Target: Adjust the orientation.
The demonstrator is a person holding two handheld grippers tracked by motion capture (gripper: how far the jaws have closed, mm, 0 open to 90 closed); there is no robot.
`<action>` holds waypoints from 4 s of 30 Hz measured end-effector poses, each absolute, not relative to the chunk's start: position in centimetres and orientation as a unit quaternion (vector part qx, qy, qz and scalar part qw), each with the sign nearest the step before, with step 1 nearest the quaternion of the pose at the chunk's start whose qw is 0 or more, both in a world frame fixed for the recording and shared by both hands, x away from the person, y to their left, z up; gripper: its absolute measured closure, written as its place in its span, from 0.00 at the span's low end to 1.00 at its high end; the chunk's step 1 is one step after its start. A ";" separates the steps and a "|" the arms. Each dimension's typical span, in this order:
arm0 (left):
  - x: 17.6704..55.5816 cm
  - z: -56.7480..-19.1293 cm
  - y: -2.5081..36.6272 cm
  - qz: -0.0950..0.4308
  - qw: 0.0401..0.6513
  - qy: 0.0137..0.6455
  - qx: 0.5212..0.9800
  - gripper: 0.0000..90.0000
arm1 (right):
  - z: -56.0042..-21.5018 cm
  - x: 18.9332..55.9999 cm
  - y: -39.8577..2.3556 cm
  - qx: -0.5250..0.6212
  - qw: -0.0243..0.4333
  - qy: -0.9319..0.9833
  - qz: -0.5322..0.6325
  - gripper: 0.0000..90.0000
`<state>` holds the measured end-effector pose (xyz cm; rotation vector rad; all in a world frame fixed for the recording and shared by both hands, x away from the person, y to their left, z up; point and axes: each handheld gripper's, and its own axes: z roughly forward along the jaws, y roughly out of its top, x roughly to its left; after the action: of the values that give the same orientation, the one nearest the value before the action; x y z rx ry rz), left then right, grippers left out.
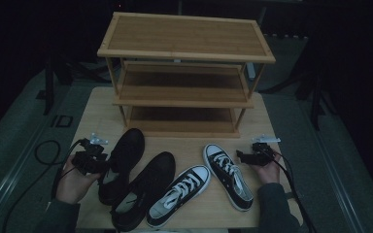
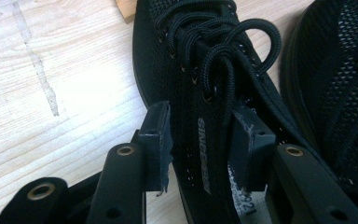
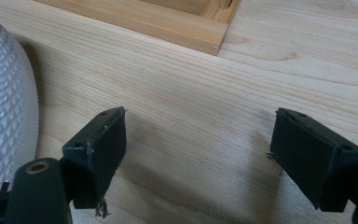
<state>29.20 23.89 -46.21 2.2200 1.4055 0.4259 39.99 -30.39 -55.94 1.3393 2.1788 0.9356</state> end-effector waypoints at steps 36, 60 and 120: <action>31.4 -47.5 22.6 0.168 0.195 0.531 0.808 0.98 | -55.9 40.0 -30.4 0.481 0.207 0.783 0.336 0.20; 34.9 -45.8 20.8 0.164 0.243 0.516 0.805 0.98 | -55.9 40.0 -30.4 0.481 0.208 0.783 0.336 0.20; 36.4 -43.5 19.1 0.209 0.346 0.508 0.761 0.63 | -55.9 40.0 -30.4 0.481 0.207 0.782 0.337 0.20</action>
<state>36.36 19.14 -43.48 1.9746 1.3187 0.5429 40.00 -30.39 -55.95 1.3399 2.1781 0.9376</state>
